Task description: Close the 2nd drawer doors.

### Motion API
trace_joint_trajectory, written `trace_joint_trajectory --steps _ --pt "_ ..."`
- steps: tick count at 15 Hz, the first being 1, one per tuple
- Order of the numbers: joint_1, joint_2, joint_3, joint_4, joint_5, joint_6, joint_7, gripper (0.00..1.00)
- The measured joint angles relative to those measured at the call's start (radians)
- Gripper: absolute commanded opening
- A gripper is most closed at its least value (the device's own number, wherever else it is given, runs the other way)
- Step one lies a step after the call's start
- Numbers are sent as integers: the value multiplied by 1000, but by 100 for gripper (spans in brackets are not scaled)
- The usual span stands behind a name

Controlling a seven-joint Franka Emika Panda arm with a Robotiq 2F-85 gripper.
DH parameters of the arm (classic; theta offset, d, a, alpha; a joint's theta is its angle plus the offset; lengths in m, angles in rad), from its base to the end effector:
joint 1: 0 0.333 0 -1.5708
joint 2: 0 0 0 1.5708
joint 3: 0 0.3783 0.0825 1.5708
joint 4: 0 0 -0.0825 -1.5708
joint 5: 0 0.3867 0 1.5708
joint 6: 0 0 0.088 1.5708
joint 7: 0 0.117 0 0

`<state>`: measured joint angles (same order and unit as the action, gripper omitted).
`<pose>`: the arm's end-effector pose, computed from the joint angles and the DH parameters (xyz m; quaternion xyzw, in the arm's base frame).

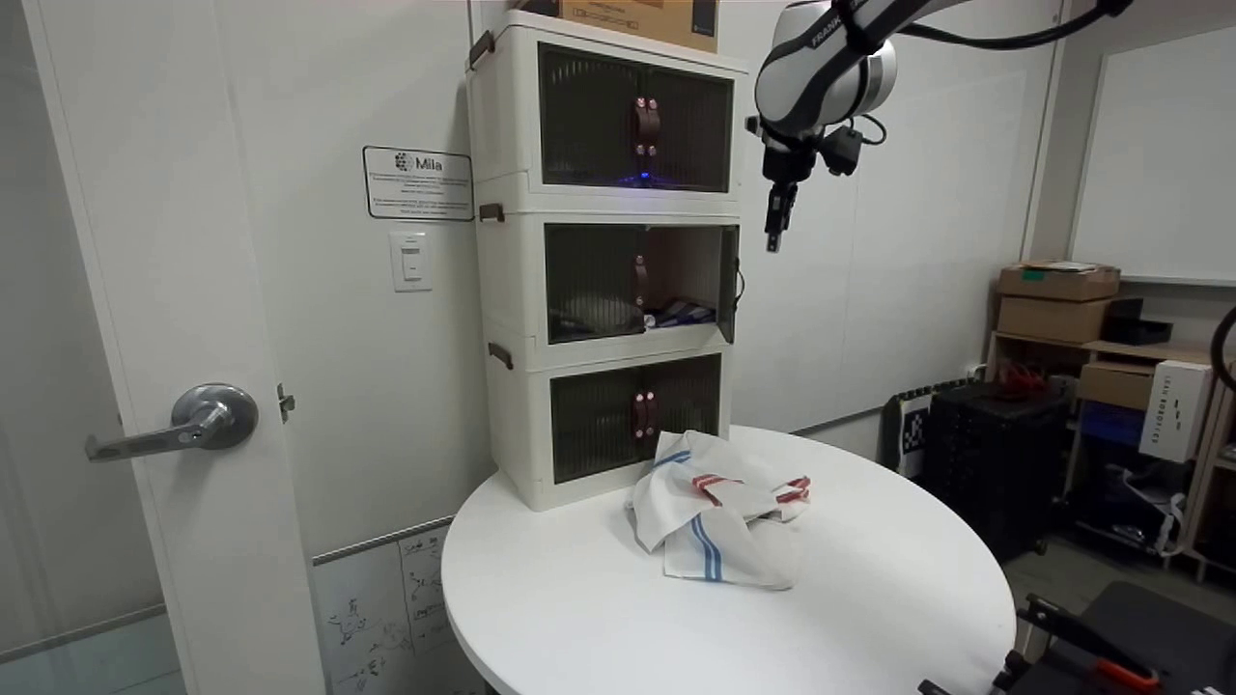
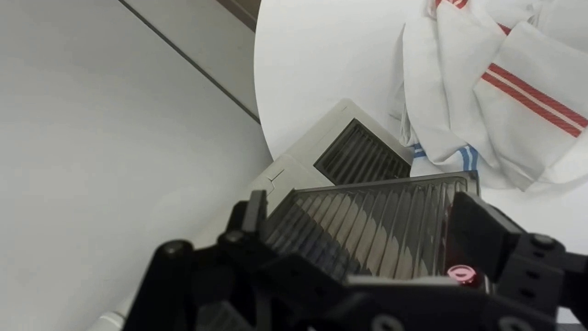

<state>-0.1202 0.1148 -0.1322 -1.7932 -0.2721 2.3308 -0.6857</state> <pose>0.6248 -0.1634 0.5802 0.9294 0.2790 0.1298 0.2037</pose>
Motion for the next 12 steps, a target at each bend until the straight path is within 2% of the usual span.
trace_joint_trajectory --steps 6,12 --pt "-8 81 23 38 35 53 -79 100" --pt "-6 113 89 66 163 134 -87 100"
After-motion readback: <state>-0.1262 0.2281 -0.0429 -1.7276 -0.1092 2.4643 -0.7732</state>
